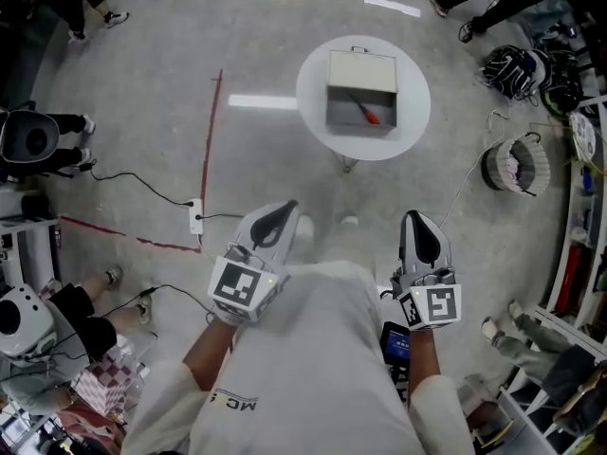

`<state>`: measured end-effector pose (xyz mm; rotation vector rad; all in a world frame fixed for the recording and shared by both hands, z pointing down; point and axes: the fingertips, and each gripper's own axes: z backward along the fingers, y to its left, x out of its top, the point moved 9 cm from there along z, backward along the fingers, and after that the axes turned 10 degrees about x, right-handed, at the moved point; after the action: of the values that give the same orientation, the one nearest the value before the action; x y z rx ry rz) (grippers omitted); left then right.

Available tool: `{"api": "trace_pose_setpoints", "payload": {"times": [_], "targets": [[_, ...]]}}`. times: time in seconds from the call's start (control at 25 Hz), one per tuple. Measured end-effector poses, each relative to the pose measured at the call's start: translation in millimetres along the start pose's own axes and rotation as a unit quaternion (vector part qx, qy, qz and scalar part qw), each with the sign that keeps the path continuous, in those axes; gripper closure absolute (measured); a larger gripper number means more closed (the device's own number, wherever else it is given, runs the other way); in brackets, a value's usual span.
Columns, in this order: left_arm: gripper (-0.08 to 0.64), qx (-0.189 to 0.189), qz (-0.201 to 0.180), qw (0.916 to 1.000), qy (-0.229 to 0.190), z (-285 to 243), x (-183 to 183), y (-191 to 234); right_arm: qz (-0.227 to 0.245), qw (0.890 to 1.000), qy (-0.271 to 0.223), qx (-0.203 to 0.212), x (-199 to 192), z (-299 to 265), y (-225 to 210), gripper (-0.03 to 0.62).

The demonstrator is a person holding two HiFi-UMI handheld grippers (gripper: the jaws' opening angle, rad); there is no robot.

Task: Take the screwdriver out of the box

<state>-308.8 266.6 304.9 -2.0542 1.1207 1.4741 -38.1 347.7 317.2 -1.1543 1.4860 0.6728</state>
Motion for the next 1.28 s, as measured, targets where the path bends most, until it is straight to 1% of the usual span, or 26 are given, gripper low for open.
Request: {"api": "trace_pose_setpoints", "payload": {"times": [0.16,0.24,0.28,0.32,0.4,0.48,0.6,0.76,0.88,0.96,1.08,1.16,1.28], "targets": [[0.560,-0.008,0.010,0.9999,0.003,-28.9,7.4,14.5,0.001,1.000,0.001,-0.004,5.1,-26.7,-18.8,0.594],[0.560,-0.010,0.014,0.9999,0.001,-47.9,12.6,16.5,0.002,1.000,-0.028,0.002,8.3,-36.5,-35.6,0.600],[0.560,-0.011,0.013,0.9999,0.002,-57.7,15.7,16.5,0.006,0.999,-0.041,0.011,10.1,-41.2,-43.9,0.598],[0.560,-0.012,0.013,0.9998,0.003,-67.6,18.1,15.8,0.014,0.999,-0.042,0.021,11.7,-46.9,-52.3,0.600],[0.560,-0.010,0.014,0.9998,0.009,-89.1,23.8,13.2,0.031,0.999,-0.020,0.036,14.4,-61.5,-72.4,0.598],[0.560,-0.002,0.013,0.9998,0.014,-114.9,34.7,8.4,0.035,0.998,-0.008,0.047,17.5,-76.5,-99.0,0.600],[0.560,0.004,0.004,0.9998,0.019,-155.1,52.9,-2.1,0.041,0.998,0.006,0.056,23.8,-96.5,-141.5,0.600],[0.560,0.014,-0.011,0.9993,0.033,-211.4,70.1,-23.1,0.053,0.994,0.035,0.090,26.7,-120.4,-198.8,0.595],[0.560,0.019,-0.015,0.9992,0.032,-251.8,78.9,-33.5,0.047,0.991,0.066,0.110,23.5,-139.1,-236.6,0.585],[0.560,0.030,-0.015,0.9988,0.036,-273.7,82.8,-32.5,0.036,0.988,0.087,0.126,20.3,-156.8,-254.6,0.581],[0.560,0.044,-0.013,0.9976,0.052,-298.9,80.9,-25.8,0.038,0.982,0.114,0.147,12.1,-187.7,-271.0,0.532],[0.560,0.050,-0.007,0.9967,0.063,-311.5,76.8,-19.1,0.040,0.979,0.131,0.153,3.2,-208.2,-278.4,0.531],[0.560,0.057,0.000,0.9955,0.076,-328.4,70.5,-6.5,0.032,0.976,0.153,0.155,-9.9,-236.2,-288.6,0.531]]}}
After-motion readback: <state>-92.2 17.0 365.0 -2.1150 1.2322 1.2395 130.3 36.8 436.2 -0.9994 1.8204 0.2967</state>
